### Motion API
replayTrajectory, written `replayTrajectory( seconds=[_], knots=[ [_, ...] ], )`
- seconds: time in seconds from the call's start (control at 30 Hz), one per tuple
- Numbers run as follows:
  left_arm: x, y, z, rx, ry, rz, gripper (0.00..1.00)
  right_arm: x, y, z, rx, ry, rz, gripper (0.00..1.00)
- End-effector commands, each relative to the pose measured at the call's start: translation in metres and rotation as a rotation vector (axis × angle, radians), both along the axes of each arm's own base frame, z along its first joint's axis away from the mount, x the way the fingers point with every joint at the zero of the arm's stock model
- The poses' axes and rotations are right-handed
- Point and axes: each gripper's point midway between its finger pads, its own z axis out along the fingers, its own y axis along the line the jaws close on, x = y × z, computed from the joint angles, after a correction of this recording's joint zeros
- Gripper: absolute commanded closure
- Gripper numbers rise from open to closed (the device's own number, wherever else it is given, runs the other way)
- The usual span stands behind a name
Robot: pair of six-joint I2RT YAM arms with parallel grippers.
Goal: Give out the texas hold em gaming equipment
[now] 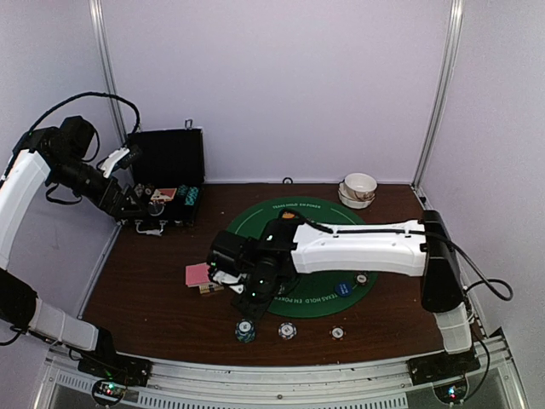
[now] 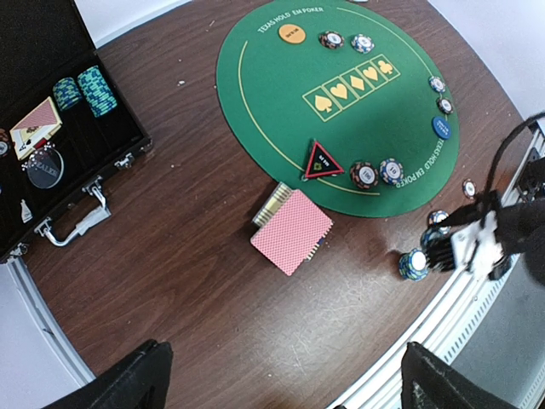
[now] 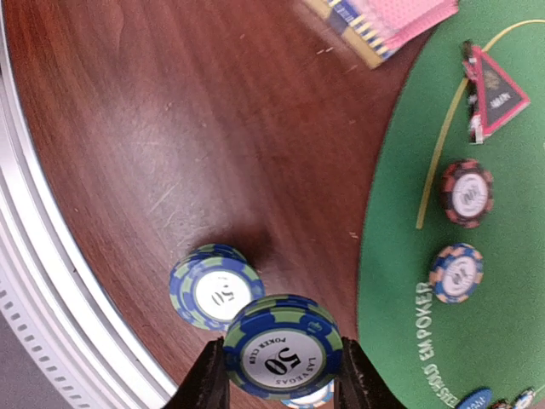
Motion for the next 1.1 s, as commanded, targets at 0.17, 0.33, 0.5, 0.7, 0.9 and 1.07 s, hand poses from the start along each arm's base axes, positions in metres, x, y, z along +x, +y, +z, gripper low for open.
replayTrajectory(
  seconds=[0.17, 0.33, 0.5, 0.7, 0.9, 1.07],
  knots=[
    [0.002, 0.0, 0.016, 0.008, -0.057, -0.004, 0.02, 0.127, -0.077, 0.109, 0.127, -0.19, -0.319, 0.98],
    [0.004, -0.001, 0.014, 0.002, -0.046, -0.006, 0.02, 0.206, -0.145, 0.097, 0.087, -0.215, -0.528, 0.98],
    [0.005, -0.002, 0.013, 0.0, -0.046, -0.008, 0.02, 0.262, -0.201, 0.068, 0.053, -0.199, -0.691, 0.98],
    [0.006, -0.003, 0.011, -0.003, -0.042, -0.014, 0.03, 0.295, -0.245, 0.027, 0.003, -0.153, -0.797, 0.98],
    [0.006, -0.003, 0.007, -0.007, -0.03, -0.016, 0.02, 0.309, -0.265, -0.007, -0.029, -0.117, -0.847, 0.98],
    [0.008, -0.003, 0.008, -0.007, -0.033, -0.017, 0.03, 0.318, -0.274, -0.032, -0.049, -0.089, -0.872, 0.97]
  ],
)
